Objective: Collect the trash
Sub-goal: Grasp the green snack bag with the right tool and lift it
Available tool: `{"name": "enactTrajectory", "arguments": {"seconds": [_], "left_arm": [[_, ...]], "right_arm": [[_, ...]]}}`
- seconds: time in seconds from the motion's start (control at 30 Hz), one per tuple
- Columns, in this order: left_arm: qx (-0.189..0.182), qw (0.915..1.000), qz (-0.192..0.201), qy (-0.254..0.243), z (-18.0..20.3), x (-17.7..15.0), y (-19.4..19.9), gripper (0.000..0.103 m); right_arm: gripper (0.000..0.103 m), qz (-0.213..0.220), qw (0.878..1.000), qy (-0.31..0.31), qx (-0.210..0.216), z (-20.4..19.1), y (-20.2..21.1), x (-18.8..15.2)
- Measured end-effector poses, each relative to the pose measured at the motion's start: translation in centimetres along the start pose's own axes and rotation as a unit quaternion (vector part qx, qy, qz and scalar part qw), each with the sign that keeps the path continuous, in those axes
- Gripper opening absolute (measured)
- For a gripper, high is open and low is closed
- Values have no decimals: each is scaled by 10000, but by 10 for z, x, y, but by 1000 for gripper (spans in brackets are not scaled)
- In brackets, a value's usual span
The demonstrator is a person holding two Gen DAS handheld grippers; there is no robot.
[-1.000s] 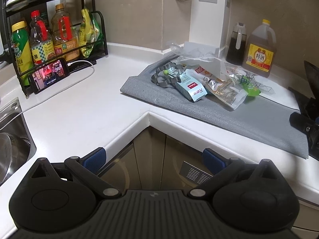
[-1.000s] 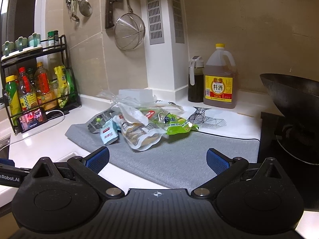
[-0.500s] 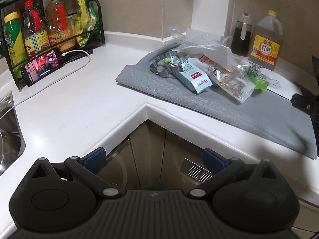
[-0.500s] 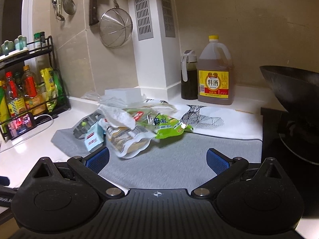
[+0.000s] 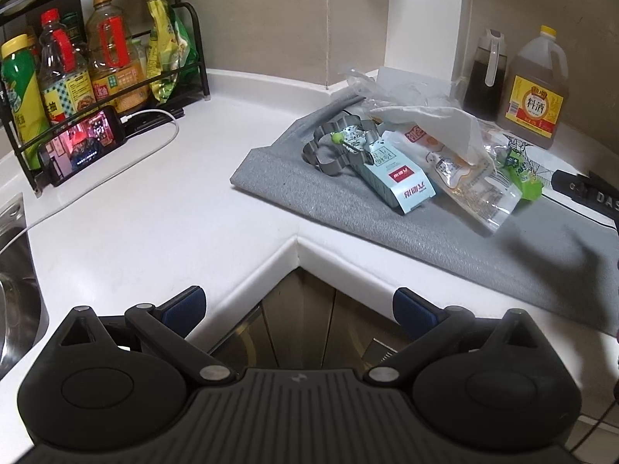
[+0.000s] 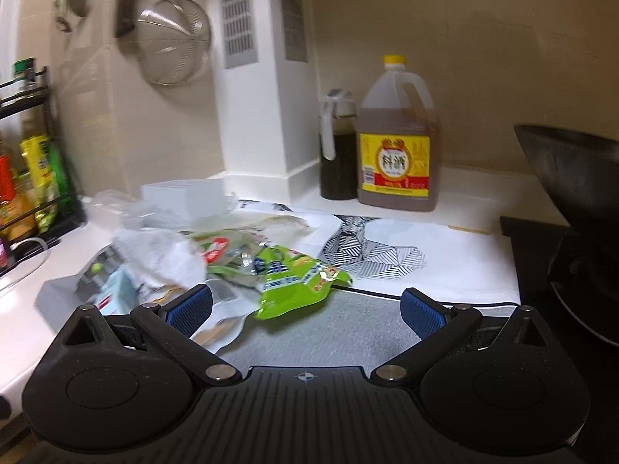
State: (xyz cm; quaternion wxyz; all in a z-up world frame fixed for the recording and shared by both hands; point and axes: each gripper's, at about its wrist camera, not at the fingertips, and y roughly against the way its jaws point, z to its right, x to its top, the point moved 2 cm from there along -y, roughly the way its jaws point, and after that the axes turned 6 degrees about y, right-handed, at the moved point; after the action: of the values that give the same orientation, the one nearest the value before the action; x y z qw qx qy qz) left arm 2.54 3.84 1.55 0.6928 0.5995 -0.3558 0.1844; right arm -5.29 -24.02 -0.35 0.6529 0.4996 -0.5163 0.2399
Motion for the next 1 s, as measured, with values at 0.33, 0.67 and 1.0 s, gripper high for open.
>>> {"name": "enactTrajectory", "arguments": {"seconds": [0.33,0.67,1.0], "left_arm": [[-14,10000,16,63,22,46,-33,103],[-460,9967,-501,439,40,91,-93,103],[-291,9965,-482,614,18,118,-125,103]], "right_arm": [[103,-168,9998,-59,-49,-6,-64,18],[103,-586,9982,-98,78,-17,-123,16],[103,-655,9921,-990,399,3,-134,5]]}}
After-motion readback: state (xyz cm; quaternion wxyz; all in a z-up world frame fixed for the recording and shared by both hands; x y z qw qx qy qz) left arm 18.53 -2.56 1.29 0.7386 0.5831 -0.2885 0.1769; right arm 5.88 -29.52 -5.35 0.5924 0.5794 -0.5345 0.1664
